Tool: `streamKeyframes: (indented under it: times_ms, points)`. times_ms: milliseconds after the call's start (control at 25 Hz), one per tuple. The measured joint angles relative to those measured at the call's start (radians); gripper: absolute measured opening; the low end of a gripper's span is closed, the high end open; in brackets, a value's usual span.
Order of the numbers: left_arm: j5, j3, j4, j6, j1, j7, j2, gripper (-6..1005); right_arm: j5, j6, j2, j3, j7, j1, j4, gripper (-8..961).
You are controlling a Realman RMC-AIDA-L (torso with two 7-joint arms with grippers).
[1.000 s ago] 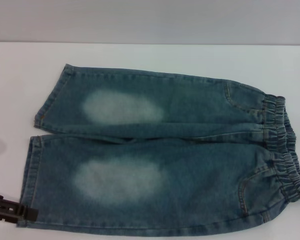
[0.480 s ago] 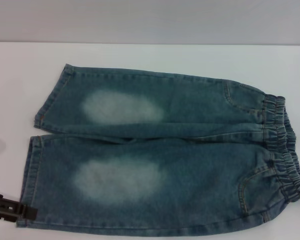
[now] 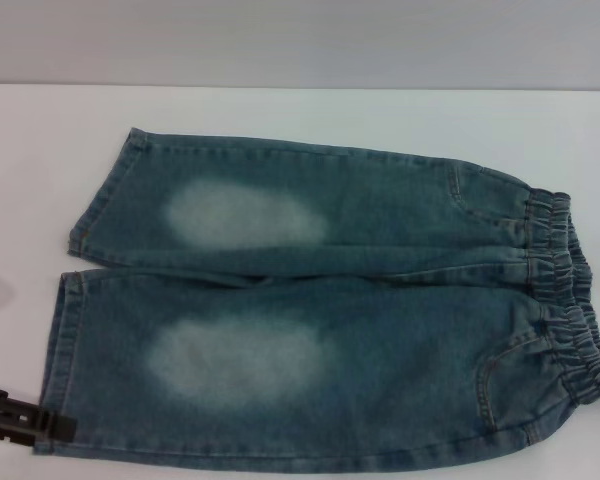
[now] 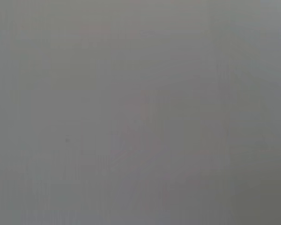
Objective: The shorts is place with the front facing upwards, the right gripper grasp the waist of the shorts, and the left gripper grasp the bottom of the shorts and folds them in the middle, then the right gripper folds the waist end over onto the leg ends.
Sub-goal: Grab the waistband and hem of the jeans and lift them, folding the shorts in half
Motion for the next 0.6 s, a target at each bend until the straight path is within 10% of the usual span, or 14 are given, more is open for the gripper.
streamKeyframes:
  times_ms: [600]
  points:
    - [-0.007, -0.007, 0.004, 0.021, -0.026, 0.007, -0.021, 791, 0.003, 0.0, -0.001, 0.0, 0.0, 0.0, 0.0, 802]
